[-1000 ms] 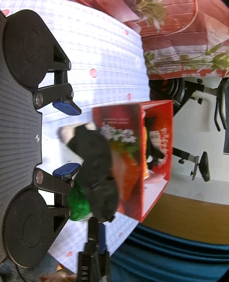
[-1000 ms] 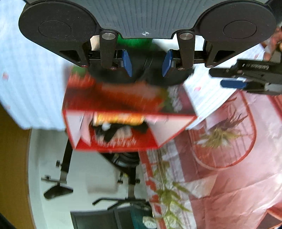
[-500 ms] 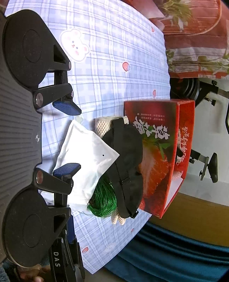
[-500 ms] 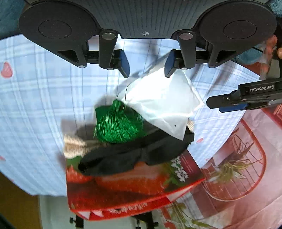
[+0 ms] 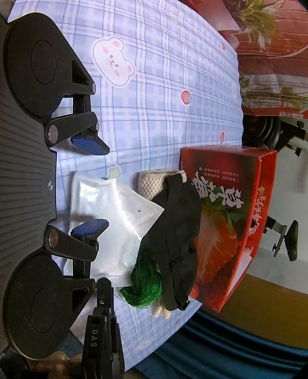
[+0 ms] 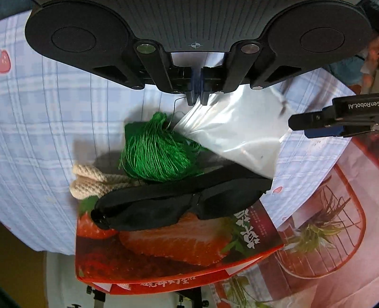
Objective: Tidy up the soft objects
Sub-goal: 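Move both tools back down to the white plastic bag, then close the right tool on the white plastic bag while the left tool grips it too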
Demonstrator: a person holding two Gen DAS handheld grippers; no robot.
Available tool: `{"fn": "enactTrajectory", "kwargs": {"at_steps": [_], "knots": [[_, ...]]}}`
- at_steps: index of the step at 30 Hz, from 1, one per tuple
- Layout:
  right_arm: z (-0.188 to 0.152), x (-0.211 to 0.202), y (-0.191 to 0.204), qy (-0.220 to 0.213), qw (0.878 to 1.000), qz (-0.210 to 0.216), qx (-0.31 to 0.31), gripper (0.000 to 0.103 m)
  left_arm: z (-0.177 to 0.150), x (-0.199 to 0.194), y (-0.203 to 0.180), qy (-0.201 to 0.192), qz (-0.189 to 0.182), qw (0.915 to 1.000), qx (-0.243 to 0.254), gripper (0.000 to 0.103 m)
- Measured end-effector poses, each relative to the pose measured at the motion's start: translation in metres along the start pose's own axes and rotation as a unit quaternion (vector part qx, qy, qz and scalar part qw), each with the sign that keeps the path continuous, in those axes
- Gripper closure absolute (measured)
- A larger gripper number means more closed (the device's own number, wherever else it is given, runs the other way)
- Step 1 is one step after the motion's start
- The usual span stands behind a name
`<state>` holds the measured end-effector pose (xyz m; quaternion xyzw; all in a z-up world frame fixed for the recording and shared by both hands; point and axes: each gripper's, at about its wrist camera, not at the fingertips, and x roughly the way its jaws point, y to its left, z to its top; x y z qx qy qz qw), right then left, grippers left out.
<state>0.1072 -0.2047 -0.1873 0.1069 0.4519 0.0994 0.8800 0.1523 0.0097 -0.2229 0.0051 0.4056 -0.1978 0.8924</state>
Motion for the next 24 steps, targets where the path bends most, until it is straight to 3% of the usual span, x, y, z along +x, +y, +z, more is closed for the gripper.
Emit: {"fn": "enactTrajectory", "kwargs": {"at_steps": [7, 11, 16, 24], "knots": [[0.006, 0.011, 0.006, -0.016, 0.999, -0.005, -0.035, 0.100, -0.001, 0.011, 0.006, 0.008, -0.007, 0.9997, -0.022, 0.040], [0.002, 0.010, 0.006, -0.024, 0.999, 0.002, -0.034, 0.099, -0.004, 0.009, 0.000, 0.013, -0.033, 0.9991, -0.022, 0.042], [-0.003, 0.006, 0.001, -0.033, 0.999, 0.022, -0.015, 0.092, -0.014, 0.005, -0.016, 0.023, -0.042, 0.9988, 0.000, 0.042], [-0.012, -0.007, -0.002, -0.041, 0.999, 0.028, 0.012, 0.081, -0.021, 0.003, -0.010, 0.019, -0.069, 0.9973, -0.019, 0.043]]}}
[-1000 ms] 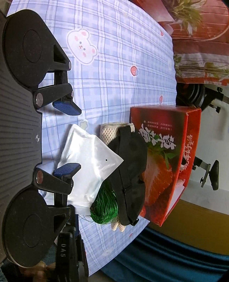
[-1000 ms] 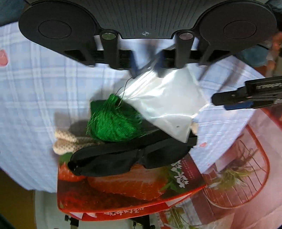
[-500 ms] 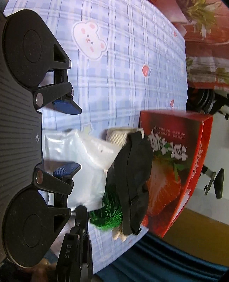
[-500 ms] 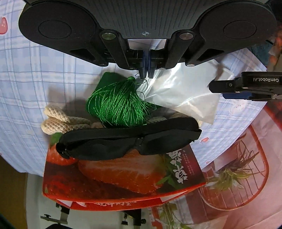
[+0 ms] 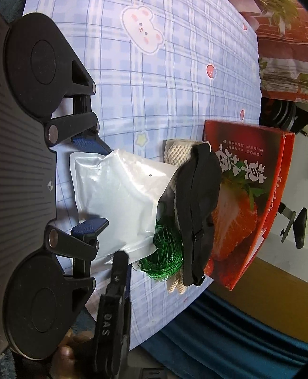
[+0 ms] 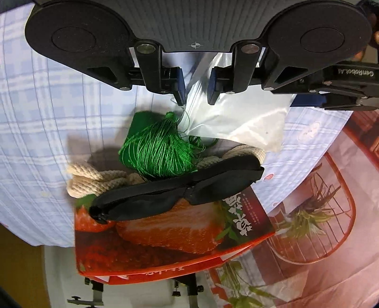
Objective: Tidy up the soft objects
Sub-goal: 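Close the right tool on the white plastic bag while the left tool grips it too, then lift the white bag with both tools and carry it over the box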
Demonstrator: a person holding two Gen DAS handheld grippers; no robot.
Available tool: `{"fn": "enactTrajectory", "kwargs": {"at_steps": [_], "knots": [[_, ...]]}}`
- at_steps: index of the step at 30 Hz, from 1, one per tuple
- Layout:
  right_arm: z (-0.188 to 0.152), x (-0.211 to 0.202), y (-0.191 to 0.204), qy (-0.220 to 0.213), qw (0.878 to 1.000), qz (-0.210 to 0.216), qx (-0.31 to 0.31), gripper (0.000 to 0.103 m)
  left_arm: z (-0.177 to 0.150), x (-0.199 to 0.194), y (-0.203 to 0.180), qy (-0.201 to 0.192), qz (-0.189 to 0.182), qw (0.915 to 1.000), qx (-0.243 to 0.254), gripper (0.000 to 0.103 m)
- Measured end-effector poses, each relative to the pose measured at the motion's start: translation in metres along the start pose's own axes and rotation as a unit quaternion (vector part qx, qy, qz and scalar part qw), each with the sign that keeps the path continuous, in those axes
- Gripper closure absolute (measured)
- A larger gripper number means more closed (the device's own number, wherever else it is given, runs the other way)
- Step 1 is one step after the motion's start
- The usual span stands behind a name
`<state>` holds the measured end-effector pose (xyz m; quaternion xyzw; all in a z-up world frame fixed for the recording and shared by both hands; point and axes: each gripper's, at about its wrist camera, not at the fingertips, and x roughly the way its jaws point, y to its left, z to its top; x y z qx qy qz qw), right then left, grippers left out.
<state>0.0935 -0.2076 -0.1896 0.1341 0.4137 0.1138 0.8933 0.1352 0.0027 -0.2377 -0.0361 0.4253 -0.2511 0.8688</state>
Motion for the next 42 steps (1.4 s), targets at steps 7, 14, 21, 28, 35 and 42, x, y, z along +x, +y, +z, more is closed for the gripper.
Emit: {"fn": "enactTrajectory", "kwargs": {"at_steps": [7, 14, 21, 28, 35, 42], "knots": [[-0.006, -0.006, -0.012, 0.001, 0.999, 0.004, 0.040, 0.081, -0.002, -0.003, 0.009, -0.008, -0.010, 0.9996, -0.026, 0.053], [-0.005, 0.003, -0.003, 0.007, 0.999, 0.025, 0.039, 0.083, -0.002, -0.003, 0.008, -0.010, -0.014, 0.9994, -0.029, 0.055], [-0.002, 0.009, 0.004, -0.001, 1.000, 0.017, 0.017, 0.086, -0.003, -0.005, 0.016, -0.015, -0.017, 0.9986, -0.048, 0.070], [0.002, 0.000, 0.016, -0.028, 0.999, 0.027, -0.011, 0.101, -0.004, -0.010, 0.022, -0.022, -0.018, 0.9974, -0.066, 0.085], [0.008, -0.005, 0.030, -0.042, 0.997, 0.039, -0.046, 0.102, -0.003, -0.016, 0.023, -0.037, -0.015, 0.9967, -0.070, 0.088], [0.010, -0.011, 0.032, -0.054, 0.996, 0.047, -0.055, 0.103, -0.001, -0.021, 0.023, -0.048, -0.009, 0.9962, -0.072, 0.088]]}}
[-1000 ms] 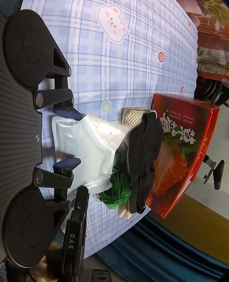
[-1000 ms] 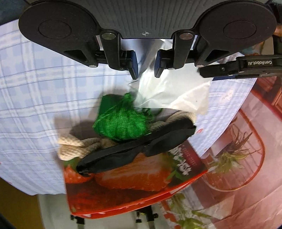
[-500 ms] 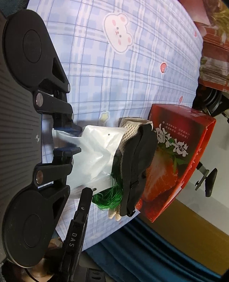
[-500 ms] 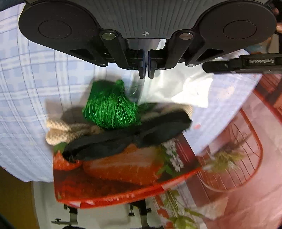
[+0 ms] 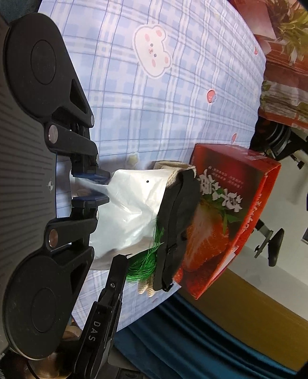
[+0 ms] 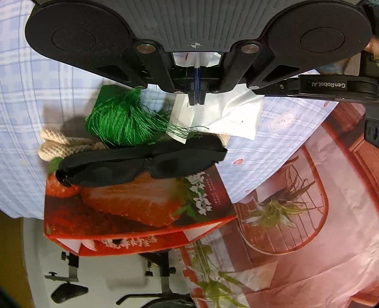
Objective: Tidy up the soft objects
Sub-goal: 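Lift the white bag with both tools and carry it over the box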
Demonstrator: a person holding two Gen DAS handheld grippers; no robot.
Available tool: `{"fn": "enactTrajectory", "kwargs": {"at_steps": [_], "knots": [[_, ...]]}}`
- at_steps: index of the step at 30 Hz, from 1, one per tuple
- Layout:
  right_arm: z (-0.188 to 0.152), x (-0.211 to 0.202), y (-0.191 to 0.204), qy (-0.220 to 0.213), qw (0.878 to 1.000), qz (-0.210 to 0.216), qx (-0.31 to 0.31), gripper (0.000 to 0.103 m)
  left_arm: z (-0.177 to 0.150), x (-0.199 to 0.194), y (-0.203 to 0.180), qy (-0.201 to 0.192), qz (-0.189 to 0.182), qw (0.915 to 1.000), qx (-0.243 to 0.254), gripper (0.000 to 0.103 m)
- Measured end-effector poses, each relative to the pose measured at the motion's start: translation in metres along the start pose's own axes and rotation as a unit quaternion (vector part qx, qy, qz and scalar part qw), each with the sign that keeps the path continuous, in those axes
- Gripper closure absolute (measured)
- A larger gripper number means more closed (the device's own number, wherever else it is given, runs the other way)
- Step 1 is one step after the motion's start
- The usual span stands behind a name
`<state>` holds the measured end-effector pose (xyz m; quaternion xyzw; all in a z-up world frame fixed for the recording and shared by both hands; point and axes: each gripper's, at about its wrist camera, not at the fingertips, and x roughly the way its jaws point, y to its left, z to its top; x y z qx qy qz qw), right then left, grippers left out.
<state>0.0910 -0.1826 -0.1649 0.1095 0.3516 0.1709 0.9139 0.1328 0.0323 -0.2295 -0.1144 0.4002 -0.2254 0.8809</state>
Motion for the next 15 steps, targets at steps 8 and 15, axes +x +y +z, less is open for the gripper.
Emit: {"fn": "enactTrajectory", "kwargs": {"at_steps": [8, 15], "knots": [[0.029, -0.008, 0.019, -0.042, 0.997, 0.016, -0.058, 0.103, 0.017, -0.019, 0.005, -0.054, 0.003, 0.9984, -0.015, 0.088], [0.079, -0.013, 0.020, -0.078, 0.993, 0.022, -0.082, 0.103, 0.054, -0.027, -0.008, -0.102, 0.002, 0.9948, -0.010, 0.088]]}}
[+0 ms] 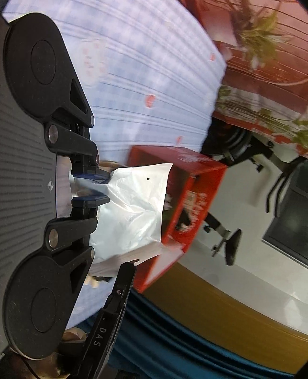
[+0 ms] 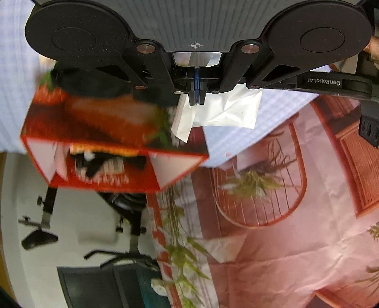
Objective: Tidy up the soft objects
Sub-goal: 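Lift the white bag with both tools and carry it over the box, then lower the white bag into the box and open both tools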
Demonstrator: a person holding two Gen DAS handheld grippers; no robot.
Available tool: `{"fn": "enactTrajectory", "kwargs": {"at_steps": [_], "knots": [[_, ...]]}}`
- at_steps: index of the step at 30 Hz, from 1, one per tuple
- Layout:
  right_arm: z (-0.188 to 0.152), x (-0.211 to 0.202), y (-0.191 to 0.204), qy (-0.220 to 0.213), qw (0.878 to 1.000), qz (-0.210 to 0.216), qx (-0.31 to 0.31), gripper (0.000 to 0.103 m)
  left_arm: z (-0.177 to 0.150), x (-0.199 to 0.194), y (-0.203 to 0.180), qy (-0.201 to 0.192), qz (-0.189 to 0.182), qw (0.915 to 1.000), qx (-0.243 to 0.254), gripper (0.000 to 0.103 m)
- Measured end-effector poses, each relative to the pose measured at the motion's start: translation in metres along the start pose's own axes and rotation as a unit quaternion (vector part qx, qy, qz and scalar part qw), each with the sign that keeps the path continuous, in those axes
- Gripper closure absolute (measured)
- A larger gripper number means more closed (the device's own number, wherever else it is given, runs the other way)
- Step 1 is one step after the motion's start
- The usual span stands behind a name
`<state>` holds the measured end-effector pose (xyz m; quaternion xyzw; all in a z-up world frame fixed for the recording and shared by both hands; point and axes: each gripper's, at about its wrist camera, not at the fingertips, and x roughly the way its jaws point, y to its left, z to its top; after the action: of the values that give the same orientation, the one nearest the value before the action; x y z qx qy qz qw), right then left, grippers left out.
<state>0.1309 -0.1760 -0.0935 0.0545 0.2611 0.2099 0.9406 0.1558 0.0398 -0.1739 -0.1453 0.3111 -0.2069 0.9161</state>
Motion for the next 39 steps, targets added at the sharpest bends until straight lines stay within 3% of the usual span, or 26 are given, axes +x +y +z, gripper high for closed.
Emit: {"fn": "enactTrajectory", "kwargs": {"at_steps": [8, 13, 20, 26, 32, 33, 35, 37, 39], "knots": [[0.057, 0.013, -0.026, -0.027, 0.999, -0.013, -0.021, 0.103, 0.060, 0.026, -0.028, -0.044, -0.008, 0.9986, 0.029, 0.088], [0.085, 0.027, -0.055, -0.036, 0.999, -0.031, -0.021, 0.103, 0.091, 0.055, -0.042, -0.043, -0.009, 0.9983, 0.039, 0.088], [0.105, 0.055, -0.107, -0.029, 0.997, -0.066, 0.000, 0.103, 0.118, 0.104, -0.059, -0.007, -0.011, 0.9974, 0.071, 0.088], [0.096, 0.080, -0.145, -0.004, 0.995, -0.095, 0.026, 0.103, 0.121, 0.145, -0.066, 0.042, 0.003, 0.9955, 0.085, 0.088], [0.079, 0.096, -0.164, 0.023, 0.992, -0.118, 0.047, 0.102, 0.117, 0.166, -0.069, 0.066, 0.024, 0.9919, 0.106, 0.088], [0.077, 0.097, -0.164, 0.026, 0.991, -0.123, 0.045, 0.100, 0.117, 0.167, -0.069, 0.064, 0.028, 0.9911, 0.113, 0.086], [0.074, 0.097, -0.164, 0.024, 0.989, -0.138, 0.042, 0.092, 0.119, 0.166, -0.070, 0.061, 0.034, 0.9898, 0.124, 0.070], [0.075, 0.095, -0.165, 0.021, 0.989, -0.141, 0.044, 0.086, 0.119, 0.160, -0.068, 0.054, 0.033, 0.9895, 0.130, 0.038], [0.075, 0.091, -0.164, 0.018, 0.988, -0.145, 0.040, 0.078, 0.121, 0.153, -0.067, 0.041, 0.039, 0.9894, 0.133, 0.030]]}}
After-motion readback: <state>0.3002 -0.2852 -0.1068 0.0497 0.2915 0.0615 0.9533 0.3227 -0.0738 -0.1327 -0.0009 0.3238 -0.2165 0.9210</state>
